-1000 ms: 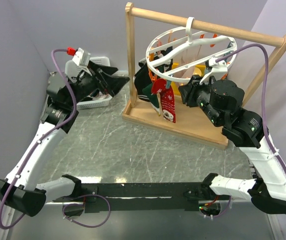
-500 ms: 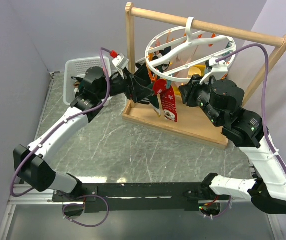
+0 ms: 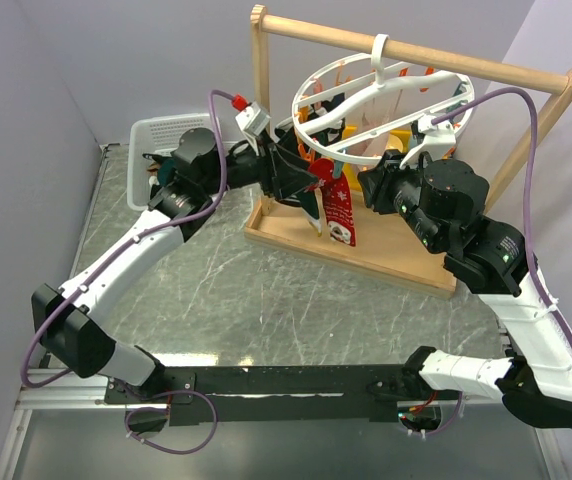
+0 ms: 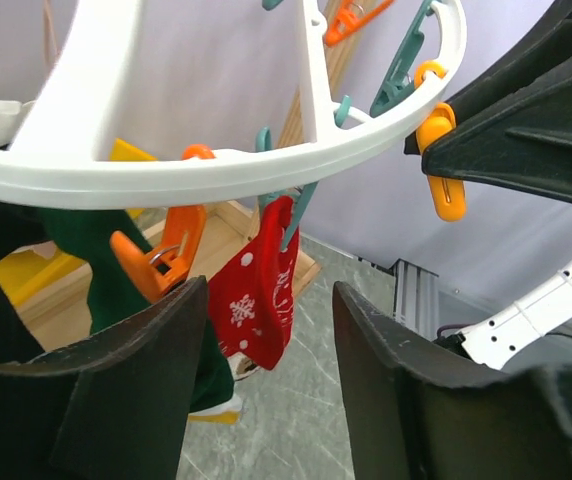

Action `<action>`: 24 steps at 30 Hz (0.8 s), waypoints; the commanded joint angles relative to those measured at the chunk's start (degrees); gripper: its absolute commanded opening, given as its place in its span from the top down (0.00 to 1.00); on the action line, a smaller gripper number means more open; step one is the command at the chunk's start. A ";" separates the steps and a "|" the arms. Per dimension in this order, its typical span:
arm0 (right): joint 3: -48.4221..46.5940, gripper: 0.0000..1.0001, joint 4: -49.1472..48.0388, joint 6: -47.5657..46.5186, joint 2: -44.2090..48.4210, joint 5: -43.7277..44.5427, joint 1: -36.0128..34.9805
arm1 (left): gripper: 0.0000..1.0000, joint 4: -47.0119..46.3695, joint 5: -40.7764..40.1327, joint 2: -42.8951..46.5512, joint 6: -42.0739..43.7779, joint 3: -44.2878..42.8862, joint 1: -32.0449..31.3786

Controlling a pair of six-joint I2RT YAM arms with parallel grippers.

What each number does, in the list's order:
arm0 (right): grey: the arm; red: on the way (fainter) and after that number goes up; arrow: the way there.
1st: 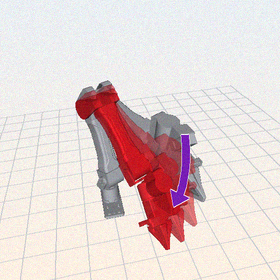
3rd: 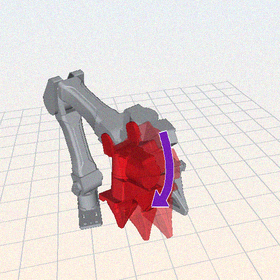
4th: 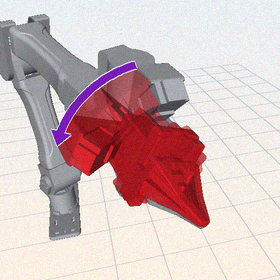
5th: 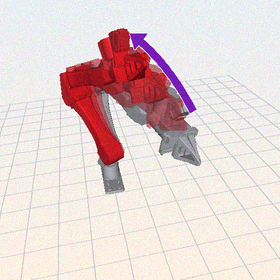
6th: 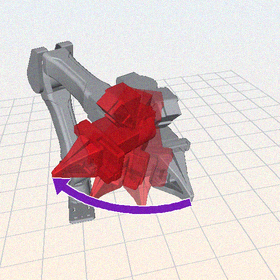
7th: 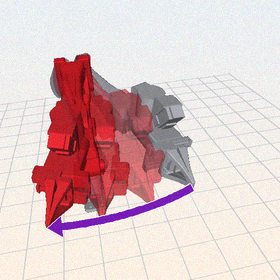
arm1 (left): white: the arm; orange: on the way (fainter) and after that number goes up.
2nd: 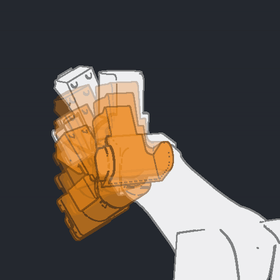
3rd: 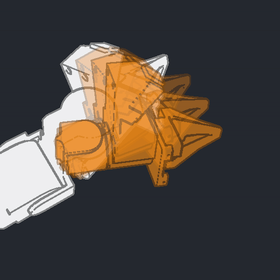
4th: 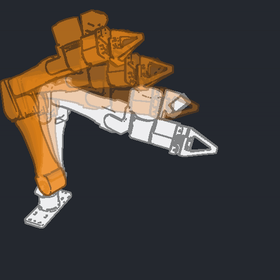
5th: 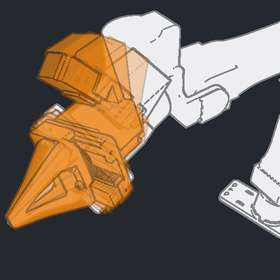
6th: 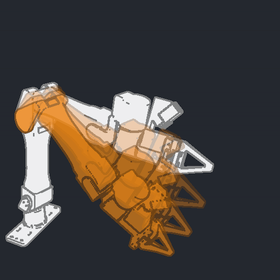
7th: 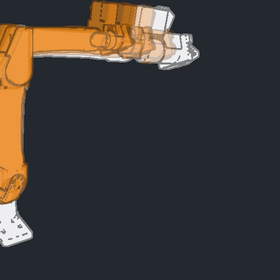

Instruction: Remove the socks clipped to the hanger

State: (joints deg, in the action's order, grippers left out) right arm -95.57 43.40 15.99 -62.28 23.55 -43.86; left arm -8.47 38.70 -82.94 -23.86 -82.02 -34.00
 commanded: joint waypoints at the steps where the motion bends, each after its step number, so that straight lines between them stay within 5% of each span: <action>1: -0.85 0.68 1.60 -0.34 0.84 0.18 0.09 | 0.45 -0.06 0.59 -0.65 1.62 -3.32 -1.42; 12: 0.21 0.66 2.74 -0.52 1.72 2.20 0.17 | 0.99 1.35 -4.07 1.10 1.80 -3.15 -3.96; 19: 2.15 0.39 3.80 -0.26 4.36 3.70 0.18 | 0.99 3.11 -6.35 3.92 2.59 -4.03 -7.57; 24: -0.84 0.37 6.52 0.53 4.45 1.86 0.17 | 0.99 4.50 -7.76 4.54 3.20 -4.82 -11.08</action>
State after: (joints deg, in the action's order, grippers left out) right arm -93.51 47.75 15.62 -58.50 25.76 -43.83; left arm -4.67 32.75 -80.77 -21.91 -83.50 -42.59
